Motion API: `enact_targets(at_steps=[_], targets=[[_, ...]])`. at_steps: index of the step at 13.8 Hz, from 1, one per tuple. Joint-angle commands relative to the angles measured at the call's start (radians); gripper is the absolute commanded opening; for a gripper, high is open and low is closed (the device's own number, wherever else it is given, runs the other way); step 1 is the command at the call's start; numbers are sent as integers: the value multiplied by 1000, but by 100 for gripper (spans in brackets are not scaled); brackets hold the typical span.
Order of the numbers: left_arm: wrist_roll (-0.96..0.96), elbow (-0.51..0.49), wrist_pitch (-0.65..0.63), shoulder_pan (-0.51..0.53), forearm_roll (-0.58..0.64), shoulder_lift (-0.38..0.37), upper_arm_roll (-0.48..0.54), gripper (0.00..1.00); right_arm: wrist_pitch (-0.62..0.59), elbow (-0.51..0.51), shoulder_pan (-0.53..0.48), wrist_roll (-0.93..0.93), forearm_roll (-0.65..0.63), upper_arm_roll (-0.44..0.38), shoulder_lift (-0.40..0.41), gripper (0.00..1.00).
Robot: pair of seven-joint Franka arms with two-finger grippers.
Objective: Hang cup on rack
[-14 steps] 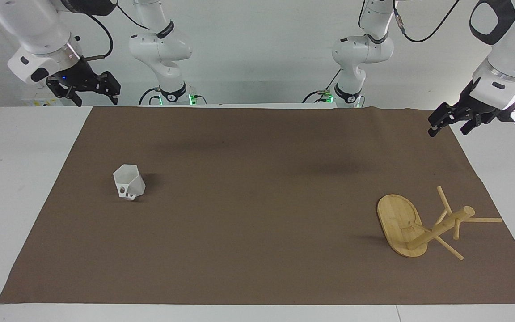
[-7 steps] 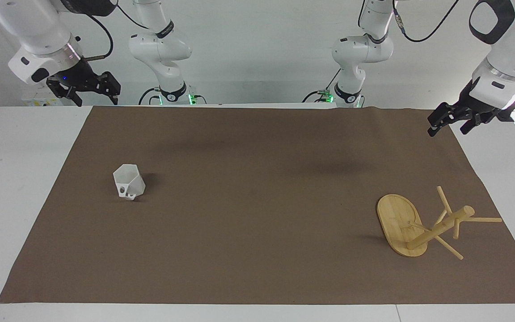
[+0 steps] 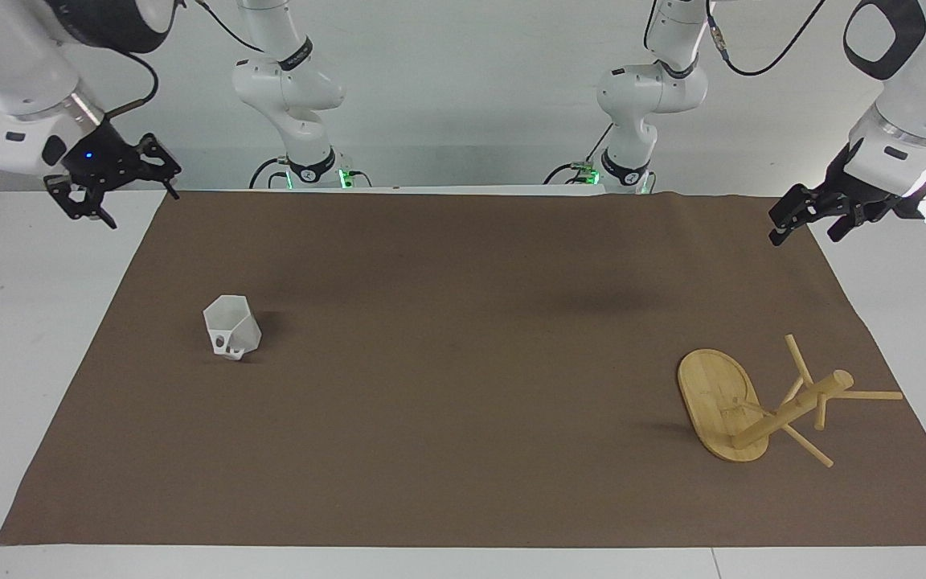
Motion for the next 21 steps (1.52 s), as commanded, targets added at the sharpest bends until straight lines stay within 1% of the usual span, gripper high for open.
enact_targets(at_steps=[1, 3, 4, 5, 7, 8, 9, 10, 11, 12, 13, 15, 16, 17, 18, 21], targets=[[10, -19, -4, 7, 21, -19, -7, 100, 13, 66, -106, -354, 143, 8, 144, 99], [10, -19, -4, 7, 21, -19, -6, 100, 10, 73, -189, -513, 275, 12, 235, 99], [10, -19, -4, 7, 21, -19, -6, 100, 6, 78, -217, -567, 311, 17, 272, 99], [10, -19, -4, 7, 21, -19, -6, 100, -2, 81, -252, -665, 369, 18, 324, 99], [10, -19, -4, 9, 21, -19, -6, 100, -62, 81, -335, -875, 547, 18, 448, 99], [10, -19, -2, 7, 21, -19, -6, 100, -95, 86, -361, -945, 610, 23, 509, 99], [10, -19, -4, 7, 21, -19, -6, 100, -132, 99, -398, -997, 694, 37, 572, 99], [10, -19, -4, 7, 21, -19, -6, 100, -167, 127, -433, -1037, 740, 62, 640, 99], [11, -19, -4, 7, 21, -19, -6, 100, -194, 162, -476, -1075, 759, 102, 709, 99], [10, -17, -4, 7, 21, -19, -6, 100, -209, 167, -523, -1111, 768, 150, 755, 99], [10, -17, -4, 7, 21, -19, -6, 100, -214, 156, -545, -1150, 774, 165, 761, 99], [10, -19, -4, 7, 21, -19, -6, 100, -232, 111, -542, -1265, 778, 170, 754, 99], [10, -17, -4, 7, 21, -19, -6, 100, -231, 34, -538, -1325, 797, 172, 735, 100], [11, -19, -4, 7, 21, -19, -6, 100, -225, -17, -524, -1371, 822, 172, 717, 99], [10, -19, -4, 7, 21, -19, -6, 100, -218, -22, -492, -1388, 827, 170, 714, 99], [10, -19, -4, 7, 21, -19, -6, 100, -217, -22, -476, -1390, 821, 170, 714, 99]])
